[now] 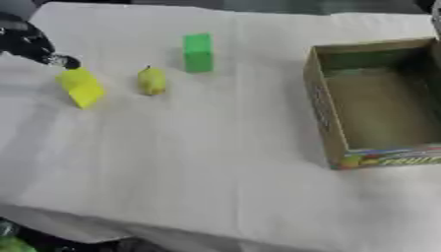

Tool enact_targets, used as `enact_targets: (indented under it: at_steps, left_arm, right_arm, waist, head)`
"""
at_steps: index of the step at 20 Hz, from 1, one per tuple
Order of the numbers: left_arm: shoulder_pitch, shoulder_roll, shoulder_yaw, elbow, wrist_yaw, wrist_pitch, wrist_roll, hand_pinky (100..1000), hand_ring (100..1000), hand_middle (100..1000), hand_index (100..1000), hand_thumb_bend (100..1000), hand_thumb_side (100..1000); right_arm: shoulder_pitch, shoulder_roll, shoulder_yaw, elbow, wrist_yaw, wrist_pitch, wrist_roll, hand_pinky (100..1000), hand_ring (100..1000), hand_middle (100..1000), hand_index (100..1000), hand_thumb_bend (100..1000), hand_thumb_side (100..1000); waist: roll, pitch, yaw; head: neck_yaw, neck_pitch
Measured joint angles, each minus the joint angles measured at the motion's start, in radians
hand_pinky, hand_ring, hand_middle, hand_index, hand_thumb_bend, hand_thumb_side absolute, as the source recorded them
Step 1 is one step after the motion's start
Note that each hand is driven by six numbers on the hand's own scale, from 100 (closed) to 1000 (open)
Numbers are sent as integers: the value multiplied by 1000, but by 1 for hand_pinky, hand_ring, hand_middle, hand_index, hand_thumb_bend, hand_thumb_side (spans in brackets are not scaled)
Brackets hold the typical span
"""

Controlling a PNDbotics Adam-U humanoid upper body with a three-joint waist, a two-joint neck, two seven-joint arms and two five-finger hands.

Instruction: Pick up the objects with one hand, pass them to the other hand, and then place them into the box on the other side of the table.

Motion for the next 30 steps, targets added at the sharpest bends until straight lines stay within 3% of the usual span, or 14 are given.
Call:
enact_targets:
  at_steps: [7, 12, 13, 20, 30]
  left_arm:
    - [10, 1, -9, -21, 32, 40, 26, 912, 848, 771, 835, 556, 430]
    - [13, 1, -24, -28, 36, 56, 35, 914, 850, 774, 841, 569, 410]
    - [14, 1, -26, -30, 36, 58, 36, 914, 847, 769, 840, 593, 369]
    - [18, 1, -33, -25, -47, 81, 81, 915, 843, 758, 830, 643, 285]
    - [23, -22, -49, 45, -113, 76, 89, 915, 844, 759, 824, 643, 246]
  right_arm:
    - [7, 0, 0, 0, 0, 4, -1, 870, 728, 774, 868, 438, 536]
    - [8, 0, 0, 0, 0, 5, -1, 870, 728, 774, 868, 437, 537]
    - [8, 0, 0, 0, 0, 5, -1, 871, 728, 773, 868, 435, 540]
    - [17, 0, 0, 0, 0, 7, 1, 871, 727, 773, 868, 431, 546]
    - [24, 2, 0, 0, 1, 12, 6, 872, 726, 770, 868, 431, 549]
  waist:
    - [0, 1, 0]
    - [0, 3, 0]
    - [0, 3, 0]
    - [0, 5, -1]
    - [0, 13, -2]
  head:
    - [0, 0]
    - [3, 0]
    - [3, 0]
    - [8, 0]
    - [17, 0]
